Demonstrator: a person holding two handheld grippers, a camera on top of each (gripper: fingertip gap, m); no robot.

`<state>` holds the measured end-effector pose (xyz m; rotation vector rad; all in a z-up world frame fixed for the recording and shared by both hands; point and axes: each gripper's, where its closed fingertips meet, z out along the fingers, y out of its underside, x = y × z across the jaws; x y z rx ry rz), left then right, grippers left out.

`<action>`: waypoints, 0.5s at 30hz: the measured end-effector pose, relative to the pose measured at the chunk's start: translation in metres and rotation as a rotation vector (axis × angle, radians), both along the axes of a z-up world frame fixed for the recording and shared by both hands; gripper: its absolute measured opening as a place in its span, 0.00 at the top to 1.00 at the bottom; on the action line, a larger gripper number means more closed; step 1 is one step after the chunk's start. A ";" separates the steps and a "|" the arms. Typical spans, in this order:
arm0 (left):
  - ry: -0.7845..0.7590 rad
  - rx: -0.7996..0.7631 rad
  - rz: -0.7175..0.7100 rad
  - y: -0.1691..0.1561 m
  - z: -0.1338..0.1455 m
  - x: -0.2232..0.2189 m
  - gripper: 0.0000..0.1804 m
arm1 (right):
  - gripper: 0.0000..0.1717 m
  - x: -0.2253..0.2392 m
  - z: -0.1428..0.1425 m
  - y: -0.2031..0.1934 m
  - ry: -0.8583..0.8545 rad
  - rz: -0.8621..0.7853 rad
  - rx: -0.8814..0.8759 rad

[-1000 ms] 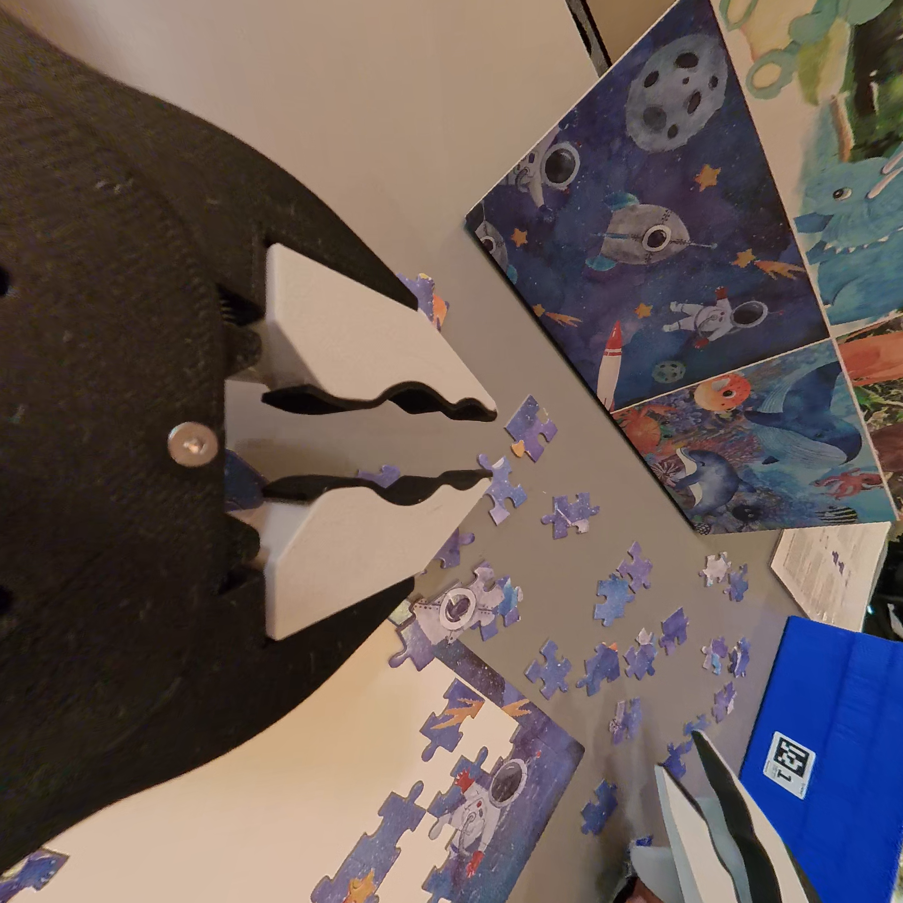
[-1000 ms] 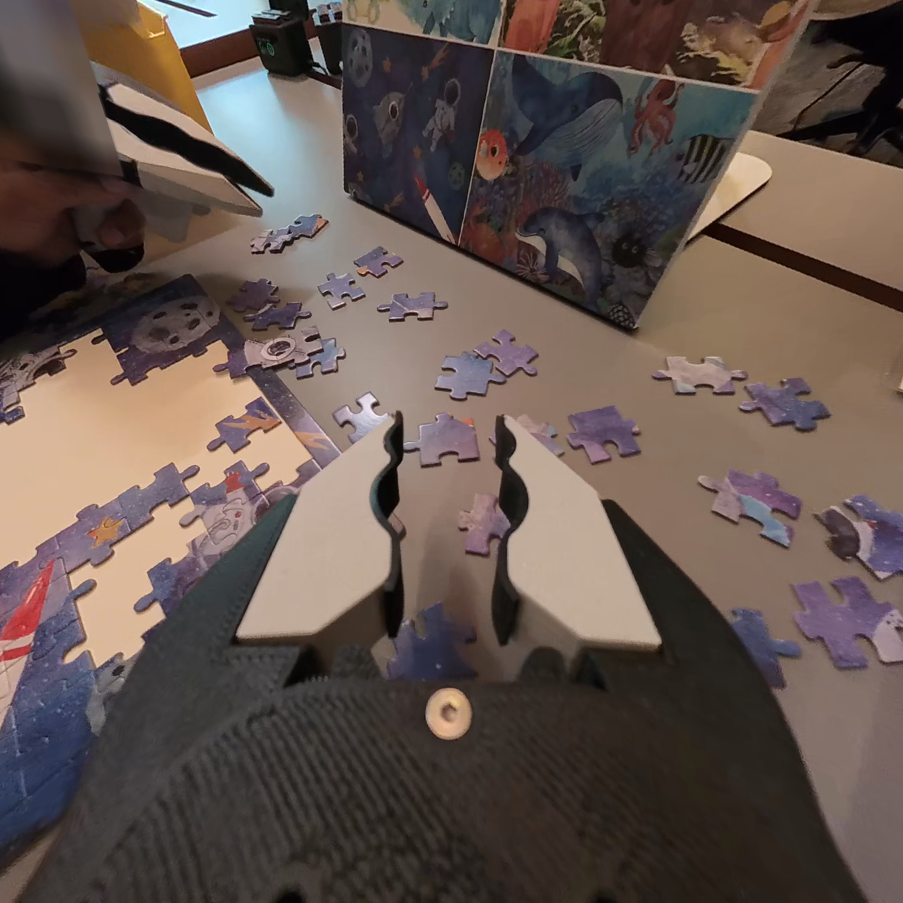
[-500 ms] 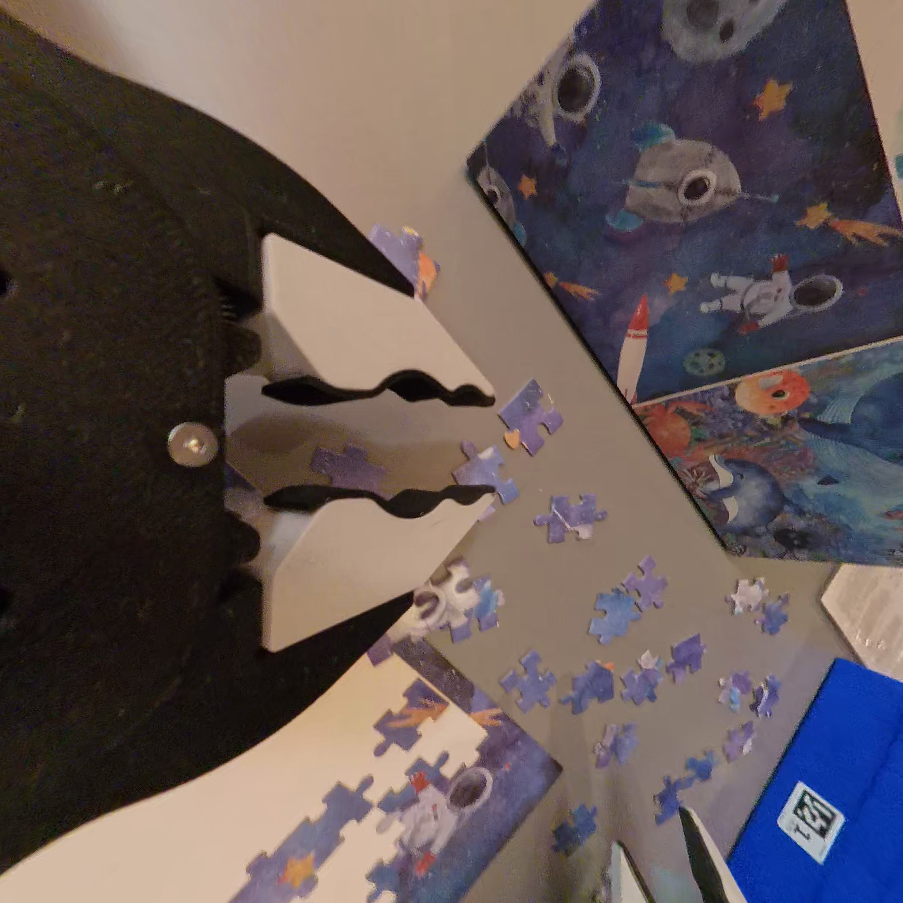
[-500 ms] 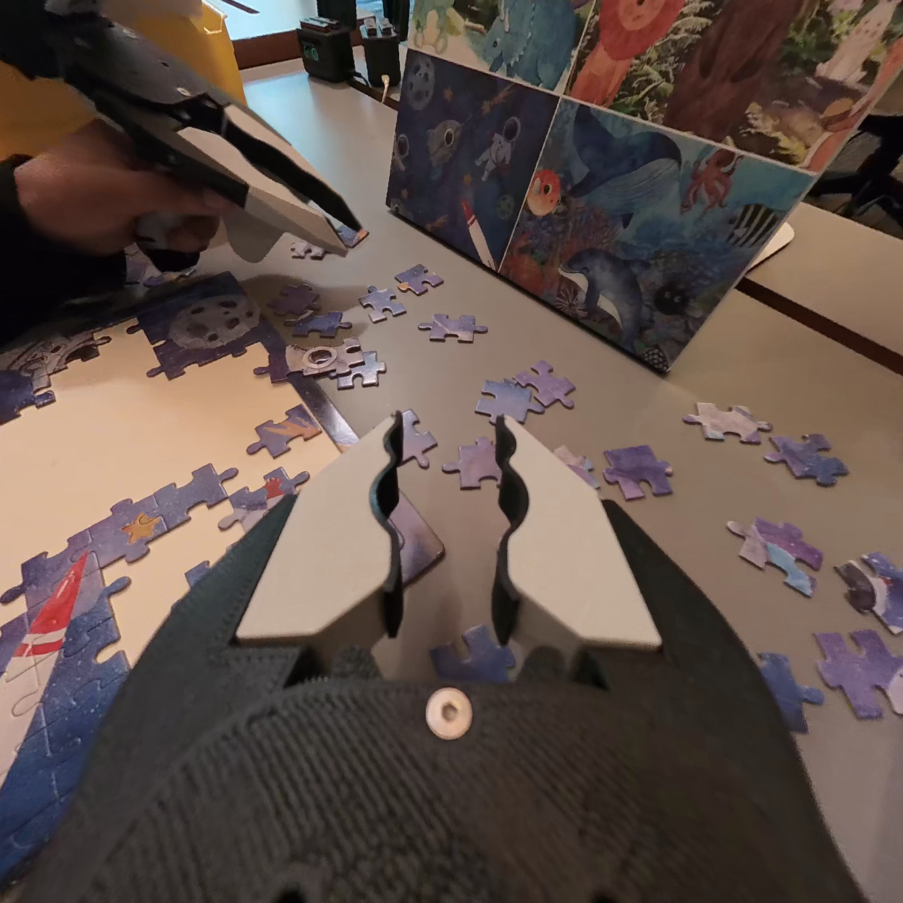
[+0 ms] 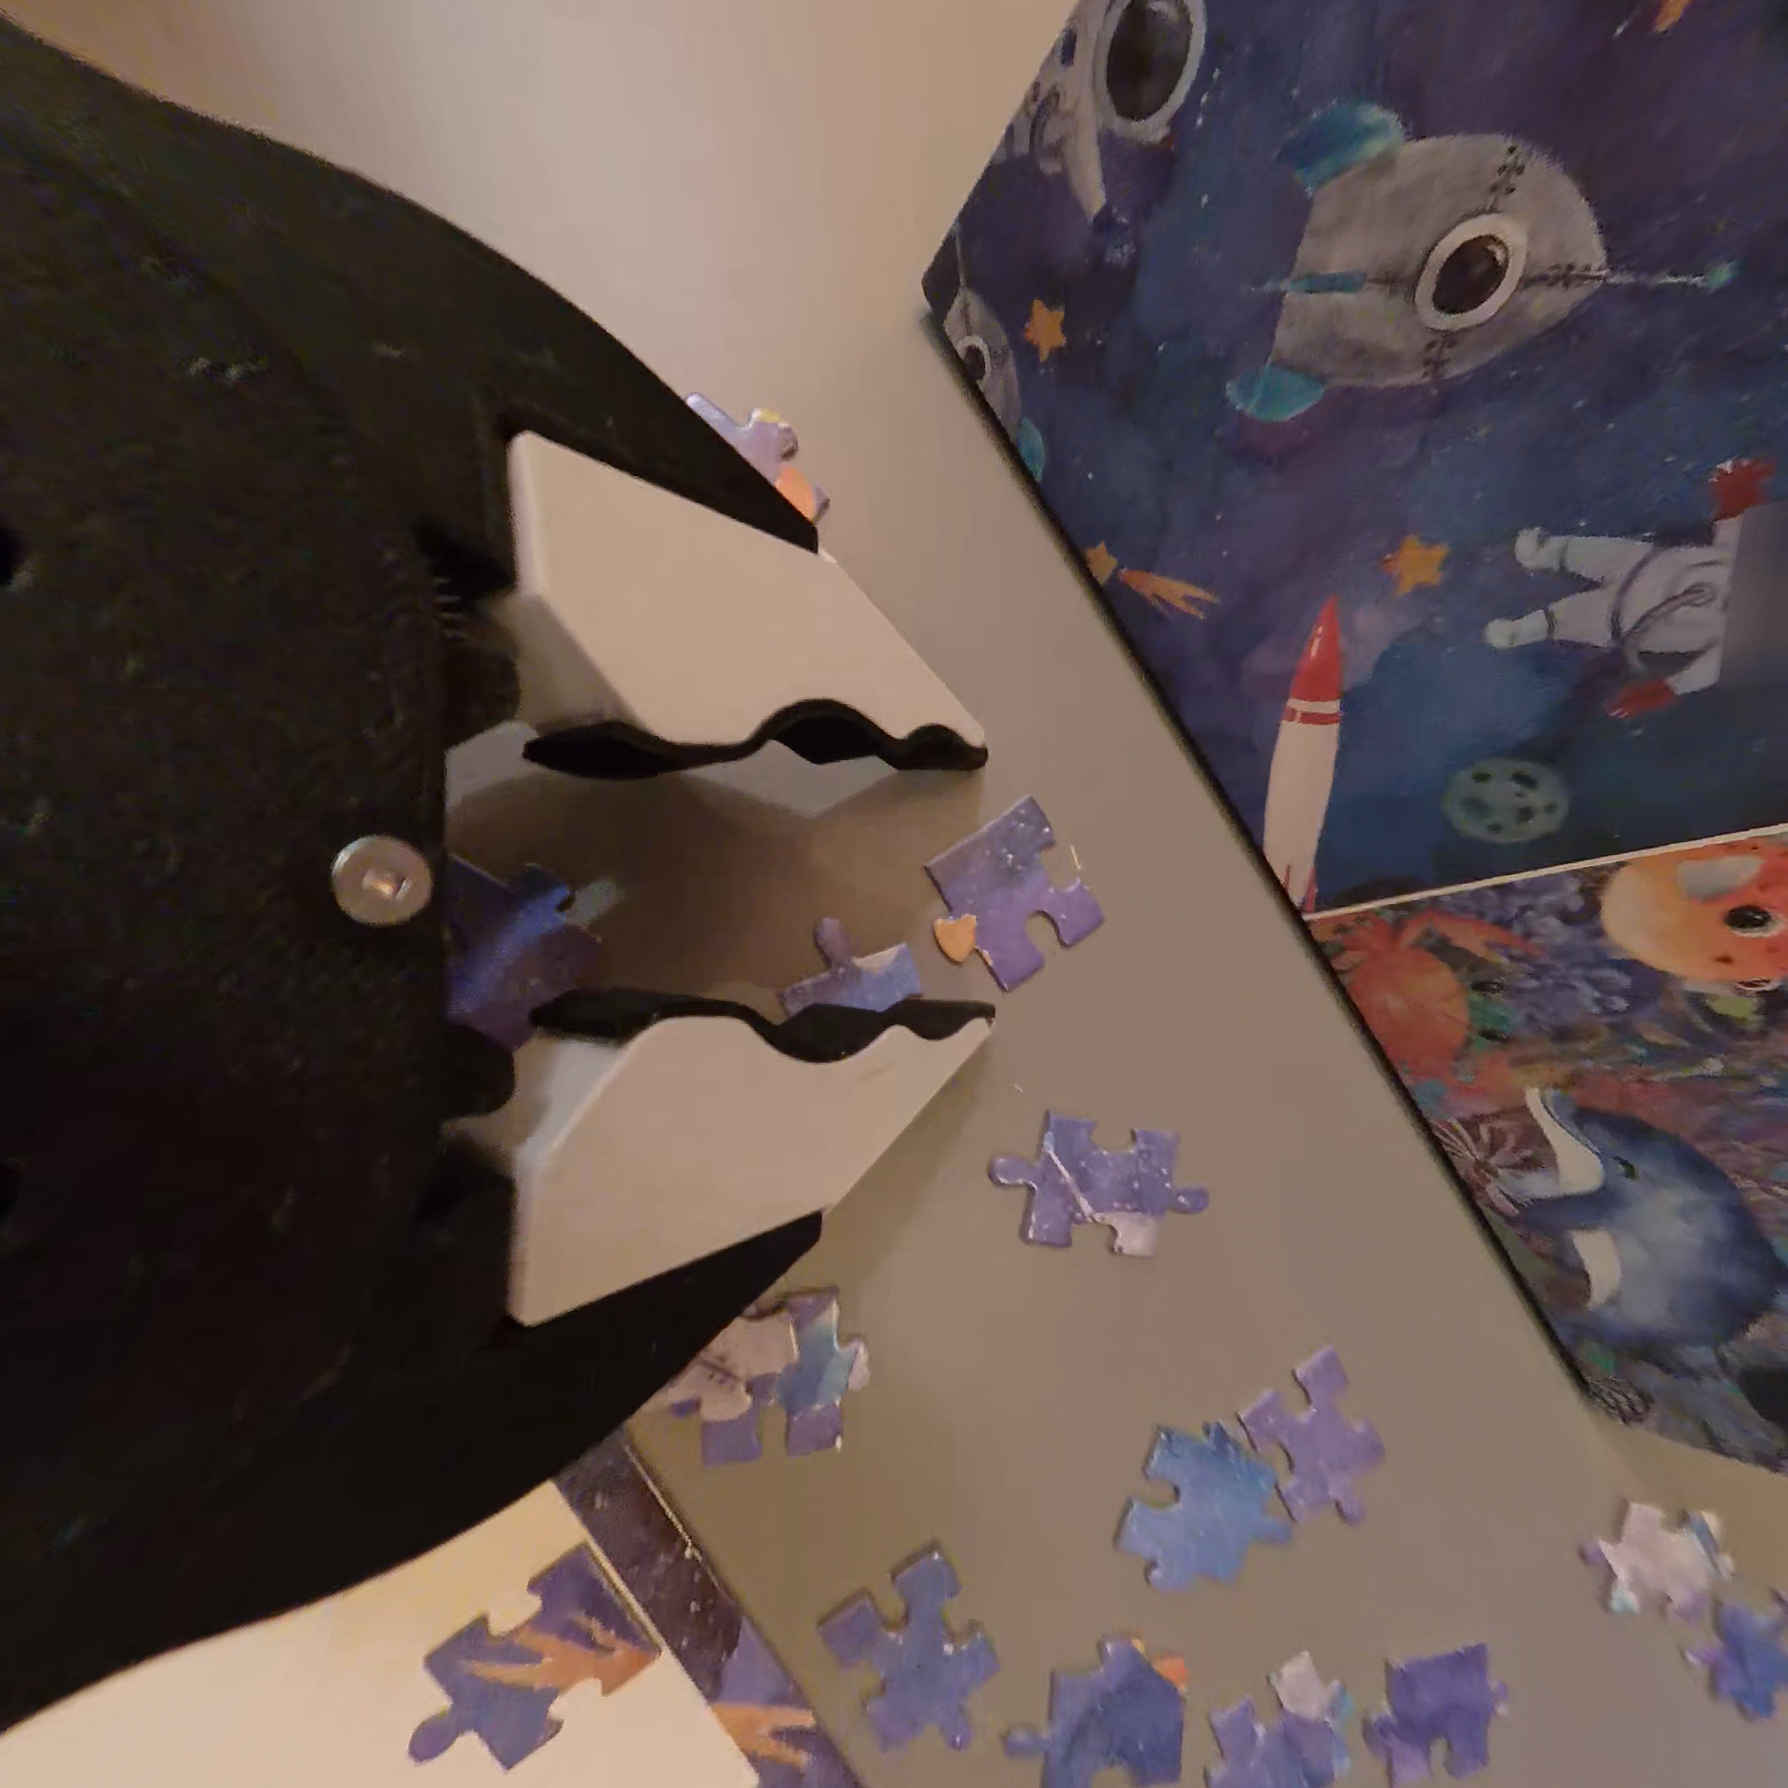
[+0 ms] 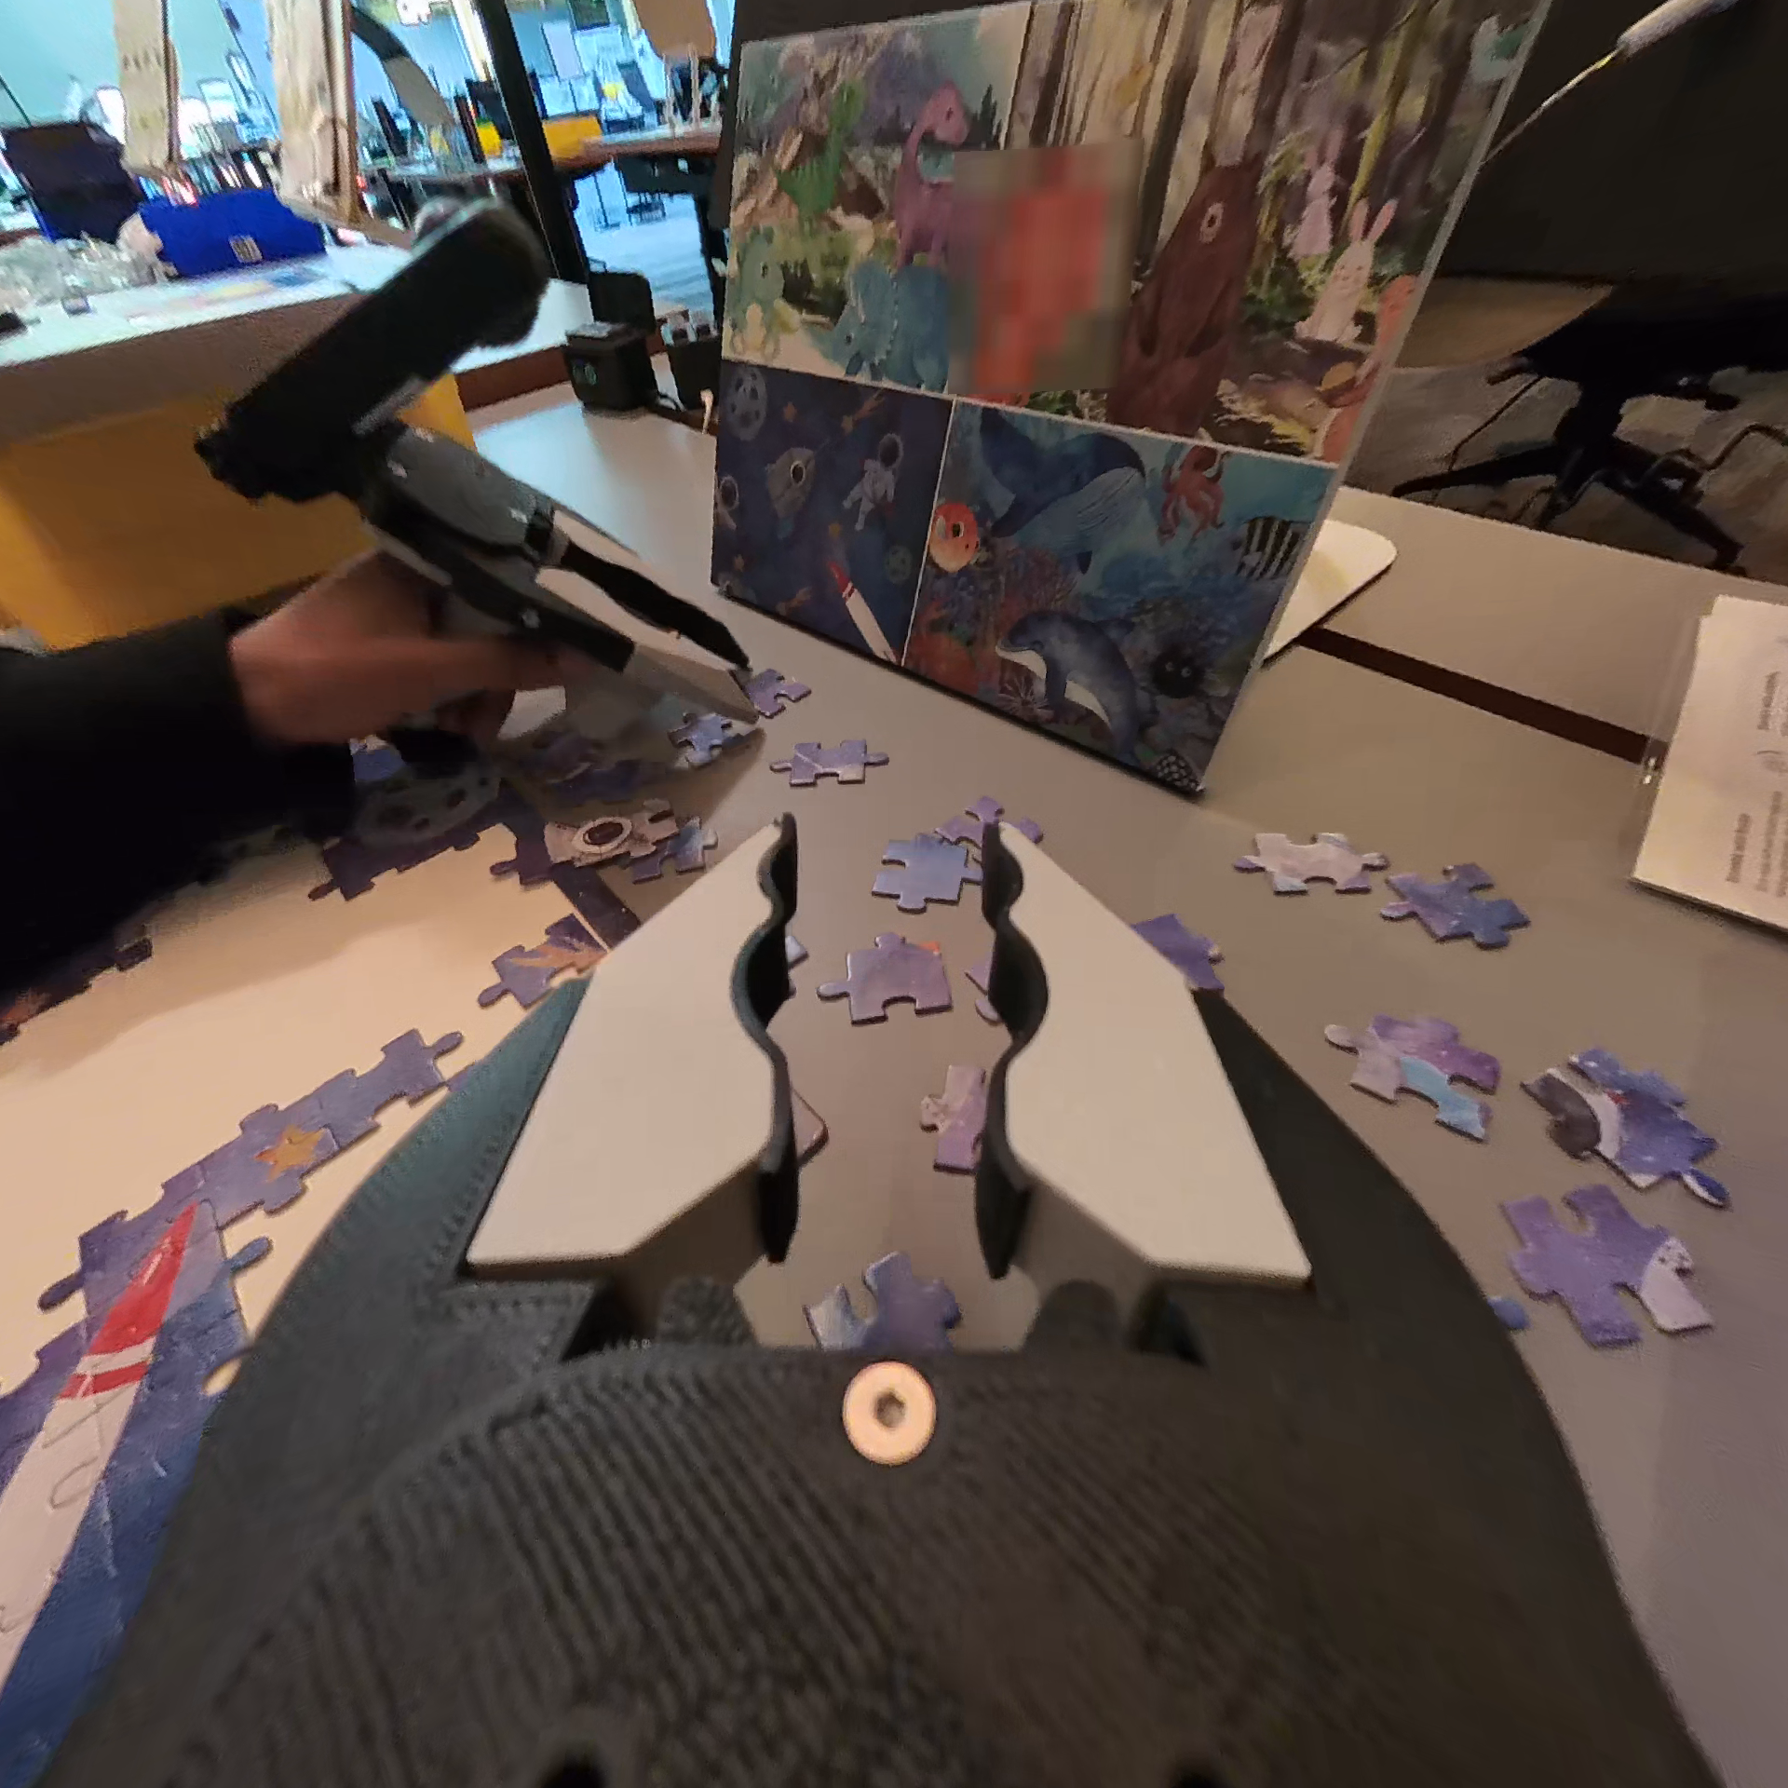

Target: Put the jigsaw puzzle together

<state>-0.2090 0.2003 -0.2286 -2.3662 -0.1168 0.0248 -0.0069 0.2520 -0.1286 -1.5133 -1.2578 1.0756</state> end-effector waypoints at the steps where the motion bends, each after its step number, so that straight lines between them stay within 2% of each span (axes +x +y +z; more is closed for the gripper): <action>1: 0.028 -0.010 0.007 -0.001 -0.001 -0.001 0.75 | 0.79 0.001 0.003 0.001 0.011 -0.005 0.001; 3: 0.062 -0.017 -0.014 -0.002 -0.001 0.002 0.87 | 0.79 0.003 0.005 0.004 0.024 -0.015 0.003; 8: 0.114 -0.036 -0.032 -0.008 0.002 0.001 0.88 | 0.79 0.005 0.003 0.009 0.038 -0.018 -0.025; 15: 0.148 0.059 -0.110 -0.030 0.034 0.017 0.88 | 0.78 0.003 -0.003 0.009 0.030 -0.003 -0.060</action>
